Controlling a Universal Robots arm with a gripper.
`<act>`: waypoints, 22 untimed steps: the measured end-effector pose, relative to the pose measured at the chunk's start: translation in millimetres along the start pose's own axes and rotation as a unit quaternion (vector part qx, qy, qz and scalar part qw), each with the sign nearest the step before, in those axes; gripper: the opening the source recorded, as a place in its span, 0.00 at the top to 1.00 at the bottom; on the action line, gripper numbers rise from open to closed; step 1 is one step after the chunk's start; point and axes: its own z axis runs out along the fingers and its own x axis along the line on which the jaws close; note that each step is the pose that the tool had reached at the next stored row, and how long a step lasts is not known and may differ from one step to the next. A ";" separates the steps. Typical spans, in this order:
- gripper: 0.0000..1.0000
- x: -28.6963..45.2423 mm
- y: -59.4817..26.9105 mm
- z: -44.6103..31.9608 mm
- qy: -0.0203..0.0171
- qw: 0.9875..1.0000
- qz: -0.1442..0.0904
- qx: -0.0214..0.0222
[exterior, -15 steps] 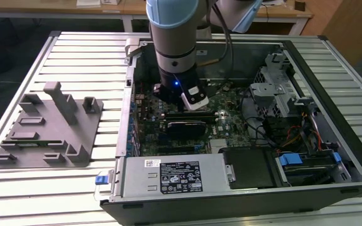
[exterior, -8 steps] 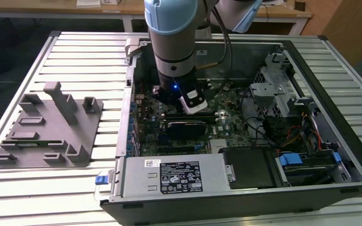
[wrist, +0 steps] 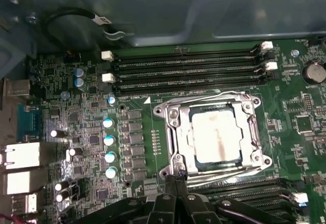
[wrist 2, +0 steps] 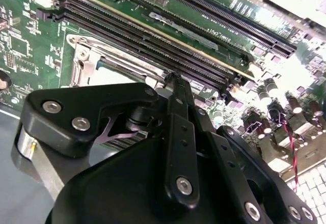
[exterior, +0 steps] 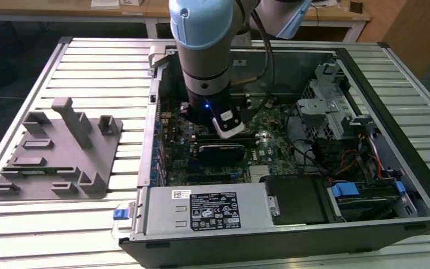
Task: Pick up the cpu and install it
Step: 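Install the second cpu locking lever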
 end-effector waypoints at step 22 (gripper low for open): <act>0.89 2.8 -0.1 -3.5 0.002 1.000 0.002 -0.023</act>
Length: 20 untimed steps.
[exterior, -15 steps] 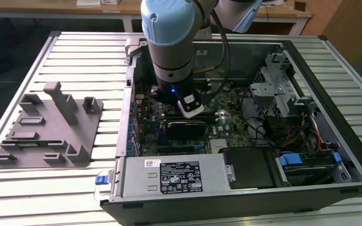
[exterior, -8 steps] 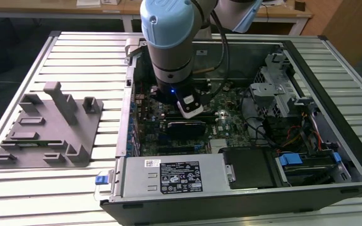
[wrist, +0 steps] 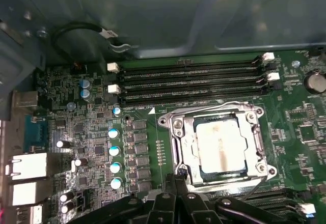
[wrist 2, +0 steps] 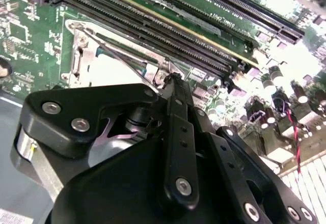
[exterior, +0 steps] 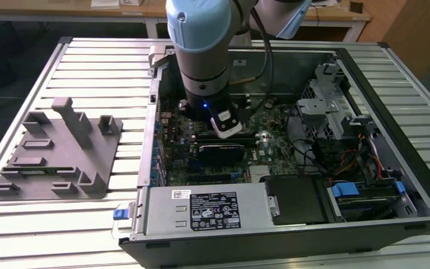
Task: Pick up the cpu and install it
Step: 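Install the second cpu locking lever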
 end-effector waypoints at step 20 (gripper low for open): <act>0.89 -6.1 12.3 -46.2 0.000 1.000 0.000 0.000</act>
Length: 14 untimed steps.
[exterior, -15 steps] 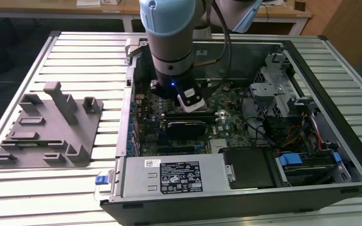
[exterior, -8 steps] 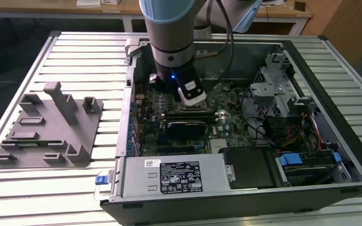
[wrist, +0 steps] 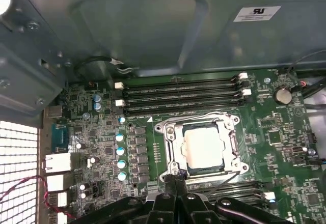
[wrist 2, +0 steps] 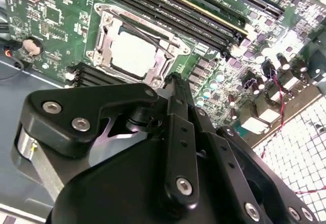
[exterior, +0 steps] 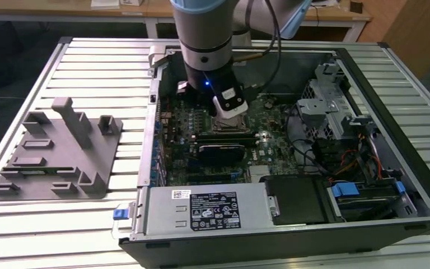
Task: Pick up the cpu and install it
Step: 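Install the second cpu locking lever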
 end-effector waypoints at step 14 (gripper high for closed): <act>0.89 -23.6 3.0 2.5 -0.004 0.999 0.001 0.033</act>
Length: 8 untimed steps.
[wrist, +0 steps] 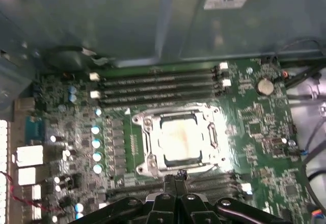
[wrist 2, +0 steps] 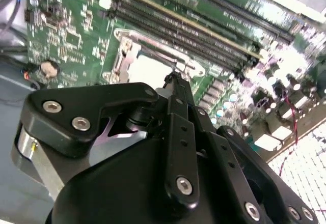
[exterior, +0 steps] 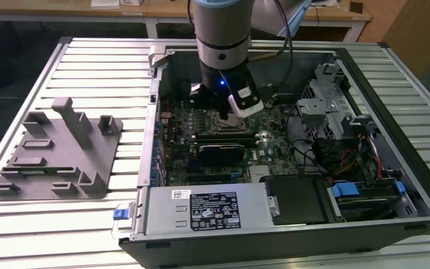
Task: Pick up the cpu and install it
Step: 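Install the second cpu locking lever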
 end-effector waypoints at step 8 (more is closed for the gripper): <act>0.89 -6.4 -0.4 8.3 0.006 1.000 0.000 0.008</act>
